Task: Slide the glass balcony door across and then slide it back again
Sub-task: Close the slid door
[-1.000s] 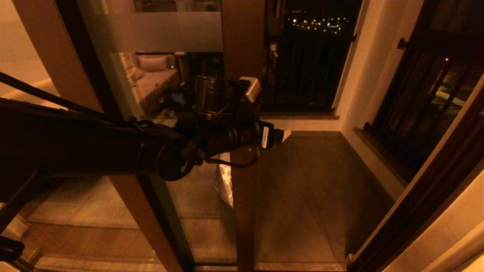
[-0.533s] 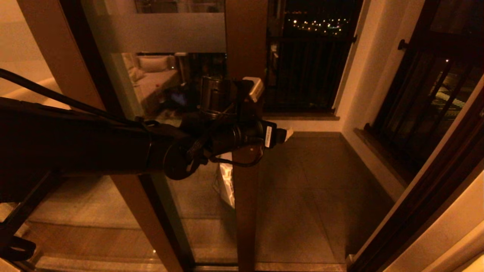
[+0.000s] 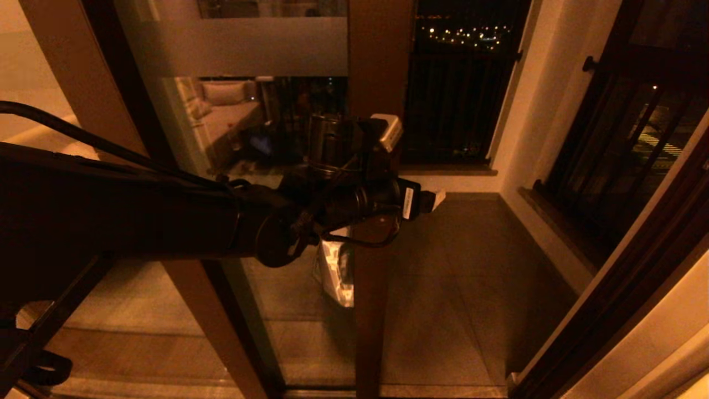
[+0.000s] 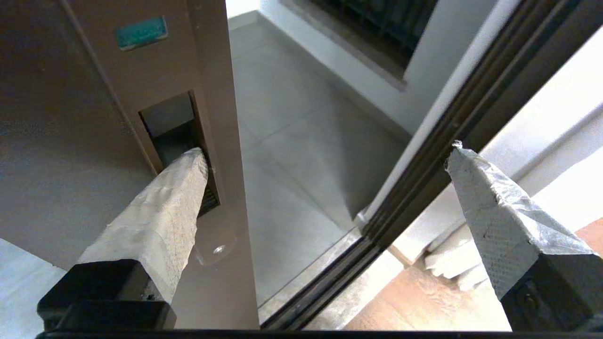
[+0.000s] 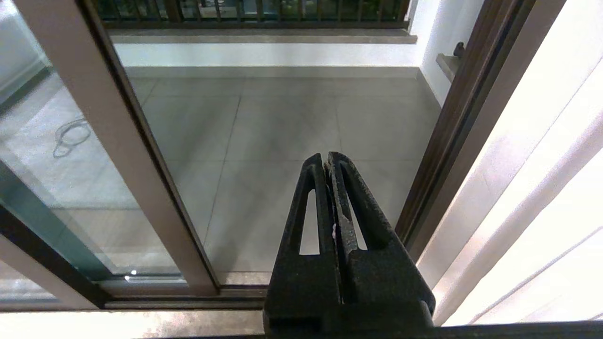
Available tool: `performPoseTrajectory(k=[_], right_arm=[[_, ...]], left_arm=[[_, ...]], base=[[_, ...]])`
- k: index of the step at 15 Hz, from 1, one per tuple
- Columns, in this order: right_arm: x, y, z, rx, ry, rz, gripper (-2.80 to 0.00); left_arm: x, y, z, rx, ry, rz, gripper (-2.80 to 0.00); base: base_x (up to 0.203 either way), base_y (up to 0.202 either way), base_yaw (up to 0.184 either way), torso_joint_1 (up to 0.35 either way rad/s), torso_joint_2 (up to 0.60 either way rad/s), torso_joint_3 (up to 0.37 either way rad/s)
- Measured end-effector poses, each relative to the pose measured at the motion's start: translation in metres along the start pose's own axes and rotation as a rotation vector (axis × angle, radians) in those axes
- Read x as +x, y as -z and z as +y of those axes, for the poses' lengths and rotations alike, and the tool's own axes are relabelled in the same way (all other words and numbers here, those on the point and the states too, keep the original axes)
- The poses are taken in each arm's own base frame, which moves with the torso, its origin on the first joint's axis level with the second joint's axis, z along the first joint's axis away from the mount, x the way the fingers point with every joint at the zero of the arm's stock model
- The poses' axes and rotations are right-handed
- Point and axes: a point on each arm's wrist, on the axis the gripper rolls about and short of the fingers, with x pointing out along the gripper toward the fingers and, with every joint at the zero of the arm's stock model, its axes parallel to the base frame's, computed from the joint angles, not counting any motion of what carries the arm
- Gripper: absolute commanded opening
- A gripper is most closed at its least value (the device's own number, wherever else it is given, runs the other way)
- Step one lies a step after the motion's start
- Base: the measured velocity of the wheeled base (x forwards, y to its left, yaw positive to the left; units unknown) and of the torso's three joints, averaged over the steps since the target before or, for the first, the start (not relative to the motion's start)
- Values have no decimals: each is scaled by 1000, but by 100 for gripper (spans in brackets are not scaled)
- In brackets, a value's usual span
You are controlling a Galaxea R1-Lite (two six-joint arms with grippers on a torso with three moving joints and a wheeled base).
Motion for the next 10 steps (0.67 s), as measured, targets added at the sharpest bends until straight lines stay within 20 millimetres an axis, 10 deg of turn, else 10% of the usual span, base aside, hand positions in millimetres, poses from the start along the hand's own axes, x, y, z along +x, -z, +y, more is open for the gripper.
performPoseTrajectory(k=[10], right_arm=[[0, 0, 0, 0, 0, 0, -280]], left_arm=[[1, 7, -16, 2, 21, 25, 0]], base=[[0, 0, 0, 0, 0, 0]])
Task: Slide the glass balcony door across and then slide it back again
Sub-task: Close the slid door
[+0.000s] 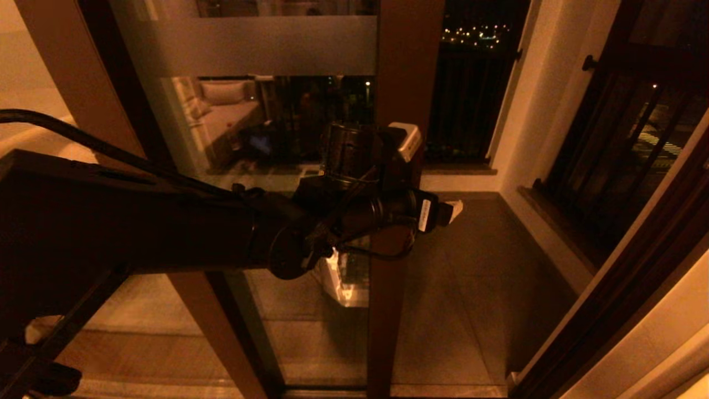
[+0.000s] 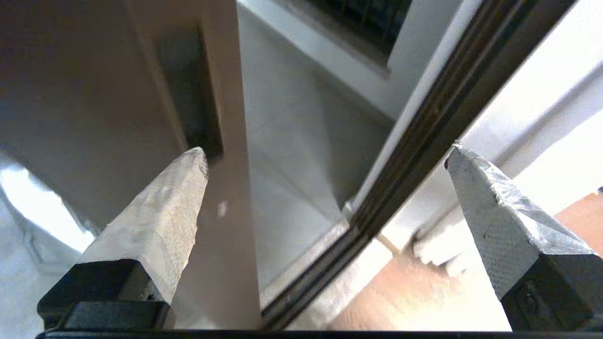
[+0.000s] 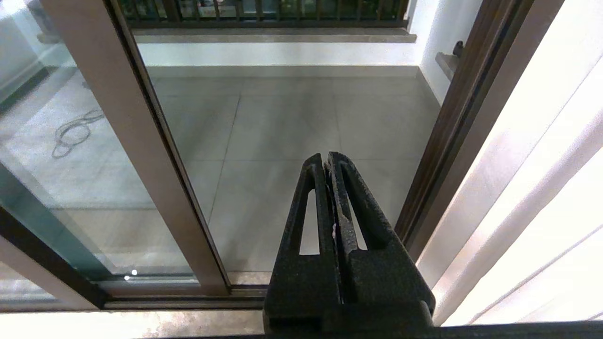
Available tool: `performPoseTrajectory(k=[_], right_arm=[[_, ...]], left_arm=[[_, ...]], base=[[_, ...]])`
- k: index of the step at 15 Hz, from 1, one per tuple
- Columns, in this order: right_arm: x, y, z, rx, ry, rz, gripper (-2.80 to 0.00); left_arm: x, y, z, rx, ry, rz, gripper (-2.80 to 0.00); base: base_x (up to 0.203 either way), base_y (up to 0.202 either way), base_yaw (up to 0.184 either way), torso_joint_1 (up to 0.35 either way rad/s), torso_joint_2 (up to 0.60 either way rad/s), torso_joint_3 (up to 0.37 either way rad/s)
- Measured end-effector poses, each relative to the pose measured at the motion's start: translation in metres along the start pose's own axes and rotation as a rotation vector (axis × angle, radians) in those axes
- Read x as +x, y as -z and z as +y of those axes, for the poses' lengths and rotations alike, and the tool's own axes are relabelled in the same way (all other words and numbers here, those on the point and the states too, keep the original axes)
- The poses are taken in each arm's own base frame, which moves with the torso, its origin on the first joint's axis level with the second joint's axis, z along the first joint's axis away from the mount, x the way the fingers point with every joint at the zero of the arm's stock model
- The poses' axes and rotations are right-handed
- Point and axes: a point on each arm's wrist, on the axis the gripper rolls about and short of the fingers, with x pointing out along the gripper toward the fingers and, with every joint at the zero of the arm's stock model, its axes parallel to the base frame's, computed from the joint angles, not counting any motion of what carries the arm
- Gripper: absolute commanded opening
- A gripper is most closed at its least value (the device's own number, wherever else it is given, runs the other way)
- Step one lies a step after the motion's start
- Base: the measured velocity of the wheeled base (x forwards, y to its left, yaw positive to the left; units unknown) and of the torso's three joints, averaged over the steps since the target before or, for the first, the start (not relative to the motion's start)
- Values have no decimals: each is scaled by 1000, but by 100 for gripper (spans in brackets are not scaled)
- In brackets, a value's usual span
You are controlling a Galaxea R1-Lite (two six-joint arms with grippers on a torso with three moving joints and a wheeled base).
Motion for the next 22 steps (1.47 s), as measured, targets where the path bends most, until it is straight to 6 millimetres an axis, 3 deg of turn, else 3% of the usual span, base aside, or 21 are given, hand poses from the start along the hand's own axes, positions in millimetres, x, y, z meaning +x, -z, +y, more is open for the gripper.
performPoseTrajectory(k=[4, 8, 9, 11, 15, 18, 22], right_arm=[[0, 0, 0, 0, 0, 0, -280], [0, 0, 0, 0, 0, 0, -280], [0, 0, 0, 0, 0, 0, -280], [0, 0, 0, 0, 0, 1, -280], [0, 0, 0, 0, 0, 0, -280], [0, 0, 0, 0, 0, 0, -280], [0, 0, 0, 0, 0, 0, -280]], left_arm=[[-37, -7, -3, 1, -38, 9, 0], [-106, -24, -1, 0, -183, -21, 0], [-130, -27, 4, -3, -243, -26, -280], [-181, -29, 18, -13, -360, -23, -280], [-292, -13, 46, -57, -672, -43, -280], [-362, 14, 35, -82, -868, -77, -280], [-410, 70, 6, -112, -1049, -62, -280]], base=[[0, 0, 0, 0, 0, 0], [0, 0, 0, 0, 0, 0], [0, 0, 0, 0, 0, 0], [0, 0, 0, 0, 0, 0], [0, 0, 0, 0, 0, 0], [0, 0, 0, 0, 0, 0], [0, 0, 0, 0, 0, 0]])
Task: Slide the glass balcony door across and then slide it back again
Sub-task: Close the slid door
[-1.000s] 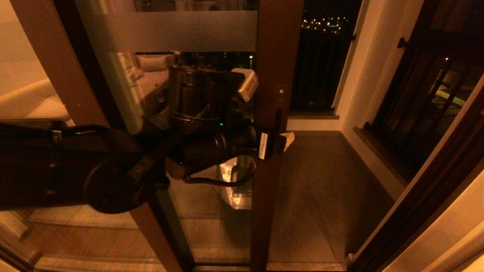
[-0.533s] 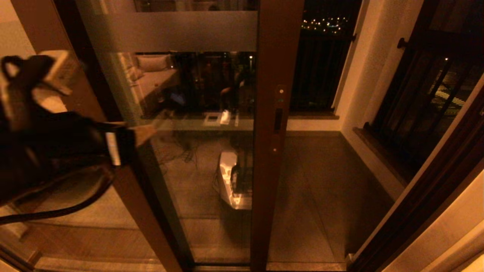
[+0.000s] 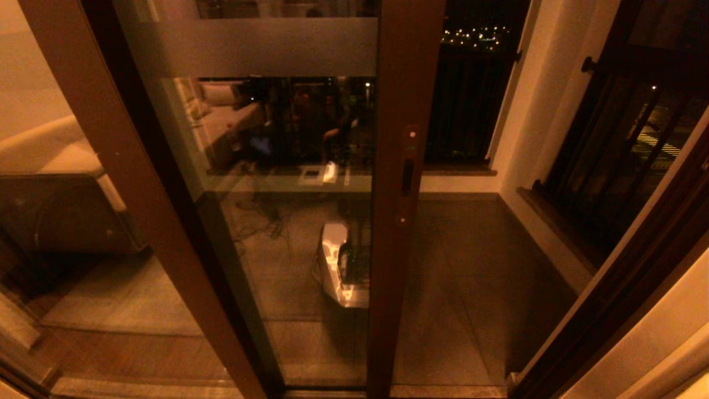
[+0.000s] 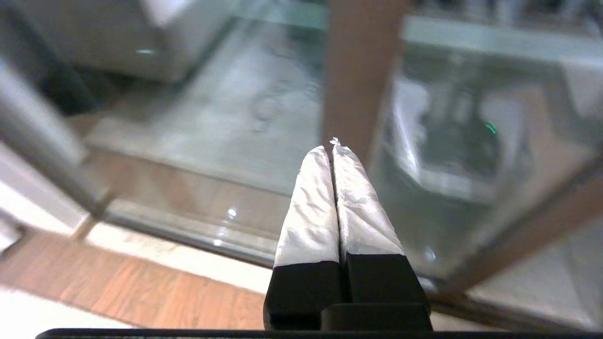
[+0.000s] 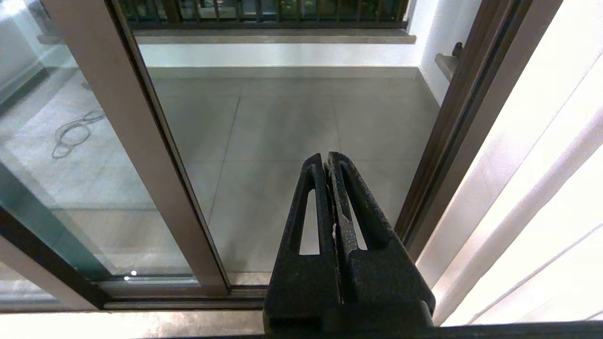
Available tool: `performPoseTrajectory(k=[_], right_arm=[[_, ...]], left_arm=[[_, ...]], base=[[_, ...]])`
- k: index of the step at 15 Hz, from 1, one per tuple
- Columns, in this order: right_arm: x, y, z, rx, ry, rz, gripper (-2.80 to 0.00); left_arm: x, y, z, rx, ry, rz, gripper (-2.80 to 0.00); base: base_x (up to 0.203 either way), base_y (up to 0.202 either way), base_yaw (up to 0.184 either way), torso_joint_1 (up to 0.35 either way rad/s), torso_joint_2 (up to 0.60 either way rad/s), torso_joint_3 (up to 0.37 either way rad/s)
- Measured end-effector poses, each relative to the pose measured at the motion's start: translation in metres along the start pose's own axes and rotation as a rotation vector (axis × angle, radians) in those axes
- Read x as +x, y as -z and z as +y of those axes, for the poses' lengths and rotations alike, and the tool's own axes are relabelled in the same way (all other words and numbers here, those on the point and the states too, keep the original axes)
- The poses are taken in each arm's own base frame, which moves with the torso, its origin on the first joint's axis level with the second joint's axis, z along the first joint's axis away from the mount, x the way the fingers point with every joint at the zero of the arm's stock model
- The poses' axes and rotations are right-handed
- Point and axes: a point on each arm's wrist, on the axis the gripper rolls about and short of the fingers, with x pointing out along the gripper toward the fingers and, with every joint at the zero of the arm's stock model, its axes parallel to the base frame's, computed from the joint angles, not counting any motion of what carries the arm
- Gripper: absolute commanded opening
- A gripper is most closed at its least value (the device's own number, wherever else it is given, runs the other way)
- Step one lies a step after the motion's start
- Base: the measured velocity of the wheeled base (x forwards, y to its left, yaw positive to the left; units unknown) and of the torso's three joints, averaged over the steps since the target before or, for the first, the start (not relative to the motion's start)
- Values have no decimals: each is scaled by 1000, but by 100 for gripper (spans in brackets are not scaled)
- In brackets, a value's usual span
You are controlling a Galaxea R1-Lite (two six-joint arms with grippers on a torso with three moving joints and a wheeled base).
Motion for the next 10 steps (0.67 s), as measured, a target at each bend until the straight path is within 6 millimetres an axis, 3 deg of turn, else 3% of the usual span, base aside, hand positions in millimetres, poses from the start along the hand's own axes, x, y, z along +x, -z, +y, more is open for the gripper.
performPoseTrajectory(k=[5, 10], right_arm=[[0, 0, 0, 0, 0, 0, -280], [0, 0, 0, 1, 0, 0, -280]], left_arm=[[-42, 42, 11, -11, -22, -97, -280], [-36, 127, 12, 62, 36, -88, -280]], base=[[0, 0, 0, 0, 0, 0], [0, 0, 0, 0, 0, 0]])
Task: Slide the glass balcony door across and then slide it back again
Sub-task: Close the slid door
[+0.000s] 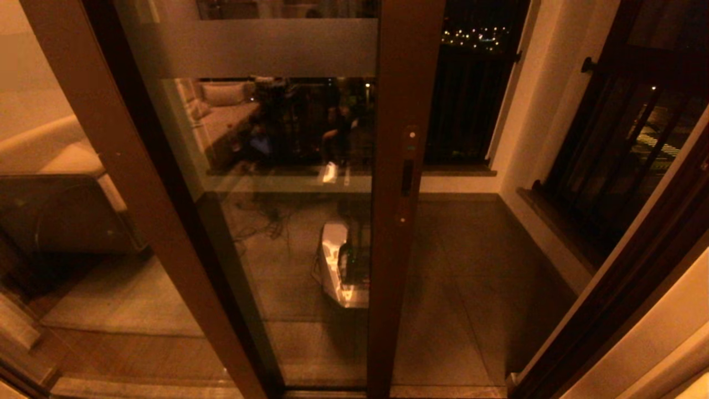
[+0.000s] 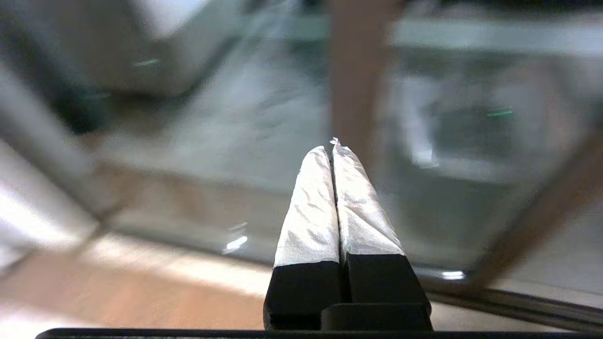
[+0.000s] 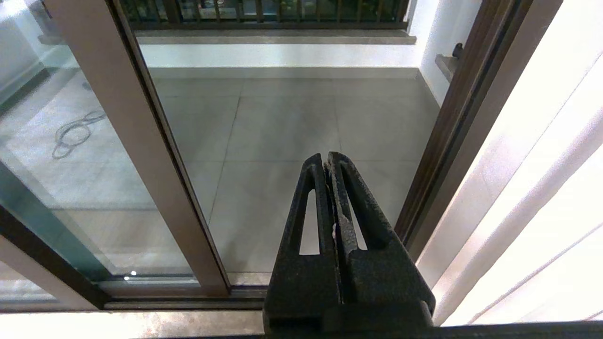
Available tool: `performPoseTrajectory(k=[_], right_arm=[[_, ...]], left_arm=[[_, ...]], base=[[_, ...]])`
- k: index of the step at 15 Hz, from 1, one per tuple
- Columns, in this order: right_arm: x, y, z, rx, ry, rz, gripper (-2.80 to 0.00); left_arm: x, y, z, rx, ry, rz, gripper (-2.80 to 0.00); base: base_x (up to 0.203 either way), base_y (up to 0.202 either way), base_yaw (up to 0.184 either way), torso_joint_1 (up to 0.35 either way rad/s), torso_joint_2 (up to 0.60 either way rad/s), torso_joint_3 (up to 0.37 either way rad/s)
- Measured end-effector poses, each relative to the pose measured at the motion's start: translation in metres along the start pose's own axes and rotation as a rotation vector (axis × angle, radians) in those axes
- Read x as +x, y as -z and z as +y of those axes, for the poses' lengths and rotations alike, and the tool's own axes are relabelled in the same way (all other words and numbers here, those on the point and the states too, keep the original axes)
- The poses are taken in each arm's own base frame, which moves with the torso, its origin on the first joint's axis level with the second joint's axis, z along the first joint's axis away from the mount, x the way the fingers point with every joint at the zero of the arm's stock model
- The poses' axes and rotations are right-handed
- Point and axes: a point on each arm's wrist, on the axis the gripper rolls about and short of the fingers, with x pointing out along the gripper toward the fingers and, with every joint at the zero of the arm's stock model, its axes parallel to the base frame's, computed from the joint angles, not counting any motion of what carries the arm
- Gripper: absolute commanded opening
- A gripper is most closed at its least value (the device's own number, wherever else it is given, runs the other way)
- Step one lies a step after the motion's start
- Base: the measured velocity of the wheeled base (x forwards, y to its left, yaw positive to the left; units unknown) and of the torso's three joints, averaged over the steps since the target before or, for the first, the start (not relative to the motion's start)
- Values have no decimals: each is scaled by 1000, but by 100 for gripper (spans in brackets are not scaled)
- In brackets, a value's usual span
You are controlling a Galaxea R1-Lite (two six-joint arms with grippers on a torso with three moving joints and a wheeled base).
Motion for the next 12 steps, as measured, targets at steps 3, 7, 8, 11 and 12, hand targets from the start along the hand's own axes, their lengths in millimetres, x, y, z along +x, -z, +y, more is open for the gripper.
performPoseTrajectory(k=[3, 7, 8, 11, 12], right_arm=[[0, 0, 0, 0, 0, 0, -280], [0, 0, 0, 0, 0, 0, -280], [0, 0, 0, 0, 0, 0, -280], [0, 0, 0, 0, 0, 0, -280], [0, 0, 0, 1, 0, 0, -280]], left_arm=[[0, 20, -4, 36, 171, 9, -280], [-1, 24, -6, 110, 240, 2, -280], [-1, 24, -6, 110, 239, 3, -280], [-1, 25, -5, 38, 194, 11, -280], [-1, 25, -5, 5, 180, 15, -280]], base=[[0, 0, 0, 0, 0, 0], [0, 0, 0, 0, 0, 0], [0, 0, 0, 0, 0, 0], [0, 0, 0, 0, 0, 0], [0, 0, 0, 0, 0, 0]])
